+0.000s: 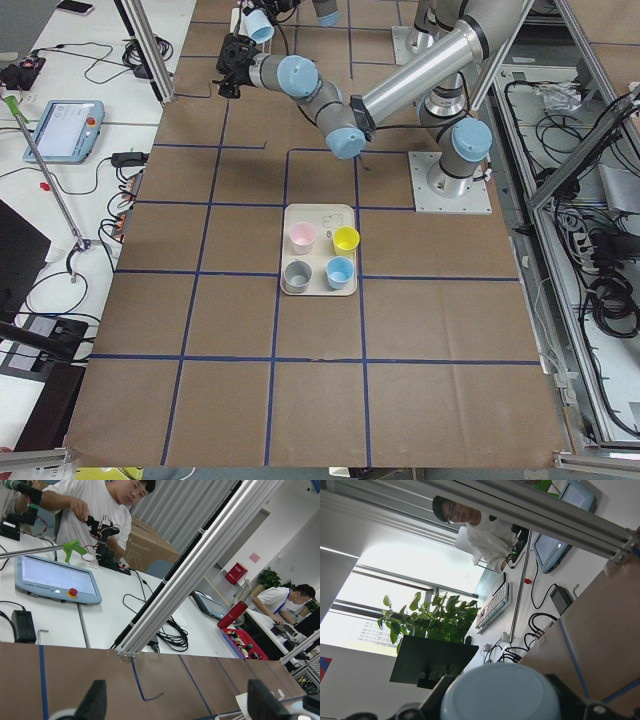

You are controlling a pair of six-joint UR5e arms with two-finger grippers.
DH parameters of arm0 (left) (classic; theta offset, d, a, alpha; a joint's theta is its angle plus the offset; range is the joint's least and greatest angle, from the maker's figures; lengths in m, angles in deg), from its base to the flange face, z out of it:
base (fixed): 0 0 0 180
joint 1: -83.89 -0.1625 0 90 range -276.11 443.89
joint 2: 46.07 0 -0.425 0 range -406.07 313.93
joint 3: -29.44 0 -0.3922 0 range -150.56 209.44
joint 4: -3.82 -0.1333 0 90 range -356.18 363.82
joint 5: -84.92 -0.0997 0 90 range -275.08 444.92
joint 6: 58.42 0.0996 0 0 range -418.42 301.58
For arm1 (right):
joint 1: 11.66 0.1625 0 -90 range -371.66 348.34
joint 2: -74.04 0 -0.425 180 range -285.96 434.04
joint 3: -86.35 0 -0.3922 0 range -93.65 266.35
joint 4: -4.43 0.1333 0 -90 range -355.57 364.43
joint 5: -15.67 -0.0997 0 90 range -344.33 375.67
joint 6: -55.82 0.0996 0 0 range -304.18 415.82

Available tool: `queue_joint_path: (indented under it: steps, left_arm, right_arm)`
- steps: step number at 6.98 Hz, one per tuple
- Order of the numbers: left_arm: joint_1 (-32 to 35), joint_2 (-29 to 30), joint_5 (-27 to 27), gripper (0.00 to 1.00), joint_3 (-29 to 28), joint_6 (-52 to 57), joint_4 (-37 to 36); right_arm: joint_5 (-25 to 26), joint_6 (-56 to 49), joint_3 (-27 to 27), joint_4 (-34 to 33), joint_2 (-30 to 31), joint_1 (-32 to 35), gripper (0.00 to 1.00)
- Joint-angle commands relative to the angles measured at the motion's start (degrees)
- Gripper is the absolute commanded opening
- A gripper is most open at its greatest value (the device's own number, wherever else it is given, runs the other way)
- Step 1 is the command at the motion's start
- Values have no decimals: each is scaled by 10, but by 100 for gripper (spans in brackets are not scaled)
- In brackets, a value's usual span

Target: Transfer IKEA cup to right arm and place on rack

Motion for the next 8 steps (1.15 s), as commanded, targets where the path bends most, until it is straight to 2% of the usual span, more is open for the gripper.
queue_joint_path:
  steps: [1, 3, 4, 5, 6, 7, 8]
  left_arm:
    - [69, 0, -176, 98, -109, -50, 237]
    - [123, -4, -284, 99, -160, -86, 441]
    - [146, -4, -350, 99, -178, -87, 516]
    - [163, -10, -391, 99, -192, -87, 578]
    - [182, -28, -432, 99, -192, -87, 641]
    - [203, -55, -476, 99, -175, -78, 679]
    - [209, -70, -513, 99, -158, -52, 679]
  right_arm:
    - [-11, -241, 3, 43, 13, -51, 33]
    - [-10, -485, 4, 69, 23, -125, 27]
    - [-11, -577, 3, 72, 22, -159, 24]
    - [-11, -649, 2, 72, 22, -190, 23]
    - [-9, -707, 3, 82, 22, -213, 22]
    - [6, -722, 1, 99, 23, -222, 22]
    - [62, -723, 2, 99, 25, -233, 22]
